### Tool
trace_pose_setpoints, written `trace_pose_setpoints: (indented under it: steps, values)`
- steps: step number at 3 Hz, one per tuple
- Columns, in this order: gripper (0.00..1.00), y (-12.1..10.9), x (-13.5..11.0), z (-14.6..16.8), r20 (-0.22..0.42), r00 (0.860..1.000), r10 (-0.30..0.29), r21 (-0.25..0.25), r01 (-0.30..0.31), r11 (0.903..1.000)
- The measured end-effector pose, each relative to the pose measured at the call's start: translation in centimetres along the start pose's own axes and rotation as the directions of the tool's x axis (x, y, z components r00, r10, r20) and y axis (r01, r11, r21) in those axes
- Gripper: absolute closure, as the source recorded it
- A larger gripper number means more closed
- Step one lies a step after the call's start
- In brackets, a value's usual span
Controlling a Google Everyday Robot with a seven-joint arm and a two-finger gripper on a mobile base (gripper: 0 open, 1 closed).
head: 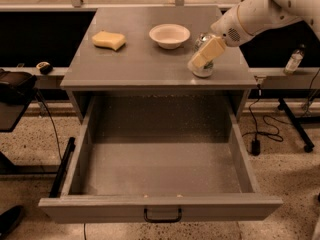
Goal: Place 7up can into top drawer
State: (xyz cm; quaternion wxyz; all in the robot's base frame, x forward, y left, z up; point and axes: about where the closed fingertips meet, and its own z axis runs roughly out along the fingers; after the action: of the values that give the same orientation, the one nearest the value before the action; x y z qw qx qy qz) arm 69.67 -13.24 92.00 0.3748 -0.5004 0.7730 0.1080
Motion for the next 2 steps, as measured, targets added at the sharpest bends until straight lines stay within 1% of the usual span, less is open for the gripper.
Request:
trace_pose_setpoints:
  steps: [1,2]
  values:
    - [0.16,-0.5,-0.5,3.7,0.063,0.995,0.082,-0.052,-0.079,0.9956]
    - [0.47,-0.5,-1.3,5.1,0.246,0.953,0.178,-0.158,-0.142,0.9773]
